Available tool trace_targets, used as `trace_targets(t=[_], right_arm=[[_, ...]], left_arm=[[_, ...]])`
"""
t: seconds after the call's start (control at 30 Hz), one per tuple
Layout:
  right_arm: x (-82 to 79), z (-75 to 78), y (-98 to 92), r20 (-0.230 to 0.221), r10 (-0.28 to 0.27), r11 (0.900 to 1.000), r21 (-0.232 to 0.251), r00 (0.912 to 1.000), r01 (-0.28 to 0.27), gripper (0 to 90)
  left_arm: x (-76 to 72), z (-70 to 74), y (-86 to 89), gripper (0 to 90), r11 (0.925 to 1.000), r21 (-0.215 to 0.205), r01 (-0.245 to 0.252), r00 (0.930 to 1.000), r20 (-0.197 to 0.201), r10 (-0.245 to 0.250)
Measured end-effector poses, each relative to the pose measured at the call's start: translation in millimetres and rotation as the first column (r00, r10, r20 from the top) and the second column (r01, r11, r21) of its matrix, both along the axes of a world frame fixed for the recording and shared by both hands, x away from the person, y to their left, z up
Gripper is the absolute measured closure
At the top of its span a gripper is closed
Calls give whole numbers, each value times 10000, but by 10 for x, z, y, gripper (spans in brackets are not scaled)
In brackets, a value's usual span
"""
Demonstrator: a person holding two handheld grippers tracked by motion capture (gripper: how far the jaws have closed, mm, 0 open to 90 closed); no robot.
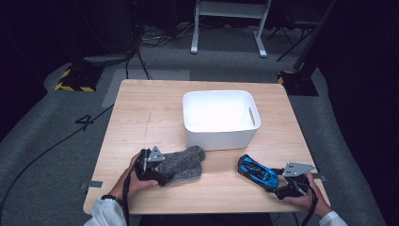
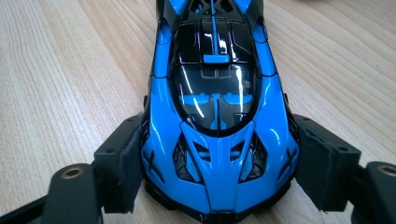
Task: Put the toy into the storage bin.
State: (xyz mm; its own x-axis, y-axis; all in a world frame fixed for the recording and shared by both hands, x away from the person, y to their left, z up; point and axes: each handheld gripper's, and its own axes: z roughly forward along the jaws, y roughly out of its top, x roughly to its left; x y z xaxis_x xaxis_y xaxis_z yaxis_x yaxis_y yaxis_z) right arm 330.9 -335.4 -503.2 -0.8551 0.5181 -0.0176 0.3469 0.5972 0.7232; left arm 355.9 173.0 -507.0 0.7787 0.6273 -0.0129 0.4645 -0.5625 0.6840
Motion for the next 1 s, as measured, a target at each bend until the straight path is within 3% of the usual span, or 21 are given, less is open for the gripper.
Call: trace_targets(t=[0.13,0.33,0.57,1.0], right_arm=[[-6,17,24,188,63,9998,-192,9998,-60,264],[-9,127,98,575,105,9999,-20,9983,-104,266],[-17,203,202,686,327,9994,-135,9971,-318,266],[-86,352,-50,1008,-64,9938,1113,9949,-49,267]], left_arm=[[0,0,0,88,10000,-8,3,10000,-8,-3],[1,0,0,89,10000,2,4,10000,-4,-4],[1,0,0,88,10000,-1,2,10000,-3,-2],[1,0,0,88,10000,-8,3,10000,-9,-3]])
